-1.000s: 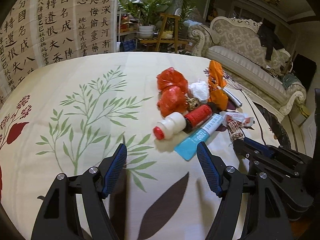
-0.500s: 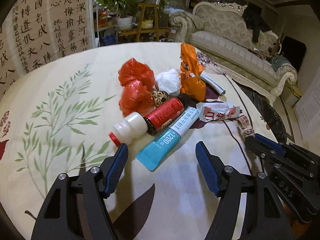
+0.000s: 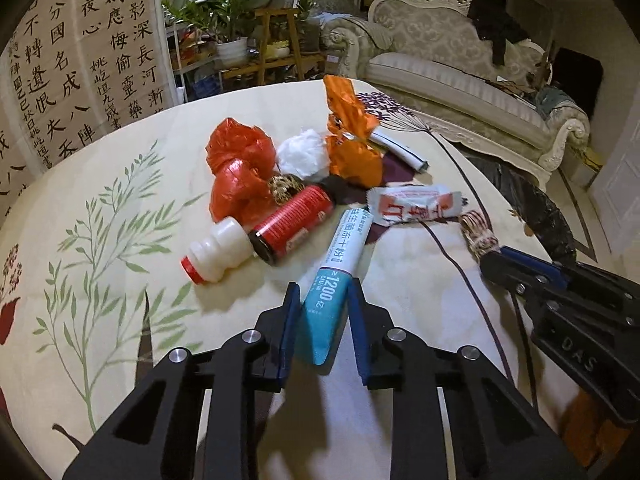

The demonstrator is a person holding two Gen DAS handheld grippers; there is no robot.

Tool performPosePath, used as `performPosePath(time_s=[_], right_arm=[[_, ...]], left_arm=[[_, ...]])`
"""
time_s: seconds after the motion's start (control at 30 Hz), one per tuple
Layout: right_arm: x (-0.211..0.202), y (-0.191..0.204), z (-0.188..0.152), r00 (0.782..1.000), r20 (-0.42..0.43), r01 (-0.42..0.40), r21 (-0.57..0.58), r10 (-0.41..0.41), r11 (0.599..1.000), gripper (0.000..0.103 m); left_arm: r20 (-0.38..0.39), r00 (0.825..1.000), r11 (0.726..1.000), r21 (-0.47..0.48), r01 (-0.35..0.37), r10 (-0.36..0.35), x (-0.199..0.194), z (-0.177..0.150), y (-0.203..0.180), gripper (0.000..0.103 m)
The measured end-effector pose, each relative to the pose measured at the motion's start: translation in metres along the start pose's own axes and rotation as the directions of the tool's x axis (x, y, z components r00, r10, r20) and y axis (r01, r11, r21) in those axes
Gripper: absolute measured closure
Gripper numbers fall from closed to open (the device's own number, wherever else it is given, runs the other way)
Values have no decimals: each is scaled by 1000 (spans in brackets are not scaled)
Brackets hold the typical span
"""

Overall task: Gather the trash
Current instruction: 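Grasp the blue tube with the left tool while the right tool grasps the checkered twine, then carry the blue tube and twine over the black bin while both tools open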

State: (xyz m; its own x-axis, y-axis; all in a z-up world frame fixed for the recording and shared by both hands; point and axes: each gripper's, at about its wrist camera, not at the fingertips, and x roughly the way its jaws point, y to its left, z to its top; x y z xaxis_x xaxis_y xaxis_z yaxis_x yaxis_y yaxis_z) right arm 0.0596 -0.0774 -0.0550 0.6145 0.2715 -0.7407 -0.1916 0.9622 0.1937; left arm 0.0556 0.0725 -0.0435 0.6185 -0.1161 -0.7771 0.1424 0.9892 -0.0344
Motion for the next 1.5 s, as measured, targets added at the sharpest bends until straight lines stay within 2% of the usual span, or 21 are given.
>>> performPosePath(time_s=[0.1, 0.17, 0.23, 0.3, 0.33, 0.37, 0.4, 0.53, 0.77, 1.0, 1.2, 1.5], right_arm=[[0, 0, 0, 1000, 0, 1, -4, -1, 1000, 88], [0, 0, -1, 1000, 1, 1, -8, -1, 1000, 88], [-1, 1, -1, 1000, 2, 2, -9, -2, 1000, 88], [-1, 1, -1, 1000, 2, 2, -8, -2, 1000, 88], [-1, 1, -1, 1000, 2, 2, -8, -2, 1000, 88], [-1, 1, -1, 1000, 2, 3, -9, -3, 1000, 88], [-1, 2, -1, 1000, 2, 4, -10, -4, 1000, 88], [-3, 2, -1, 1000, 4, 8, -13, -8, 1000, 88], [-13, 2, -2, 999, 30, 21, -21, -21, 1000, 88], [-28, -9, 1, 993, 81, 92, -13, -91, 996, 88], [-39, -38, 9, 980, 118, 156, 37, -160, 987, 88], [-49, -94, 20, 944, 162, 271, 110, -286, 956, 88]], left_arm=[[-2, 1000, 1000, 10, -11, 11, 1, 0, -2, 75], [-7, 1000, 1000, 4, -4, 4, 3, 2, -1, 66], [-8, 1000, 1000, -5, -3, 3, 4, 5, -1, 61], [-7, 1000, 1000, -10, 5, -5, 6, 7, -1, 61], [-6, 1000, 1000, -7, 5, -5, 6, 8, -1, 63], [-3, 1000, 1000, -2, 3, -3, 6, 7, -2, 76], [4, 1000, 1000, 10, 0, 0, 6, 7, -4, 80], [16, 1000, 1000, 28, 6, -6, 3, 4, -9, 84], [60, 998, 1000, -21, 16, -15, -8, 2, -7, 85], [136, 991, 1000, -8, 12, -10, -26, 6, -24, 85], [156, 987, 999, 5, 47, -47, -24, 18, -45, 85], [168, 979, 993, 60, 106, -115, -11, 41, -91, 85]])
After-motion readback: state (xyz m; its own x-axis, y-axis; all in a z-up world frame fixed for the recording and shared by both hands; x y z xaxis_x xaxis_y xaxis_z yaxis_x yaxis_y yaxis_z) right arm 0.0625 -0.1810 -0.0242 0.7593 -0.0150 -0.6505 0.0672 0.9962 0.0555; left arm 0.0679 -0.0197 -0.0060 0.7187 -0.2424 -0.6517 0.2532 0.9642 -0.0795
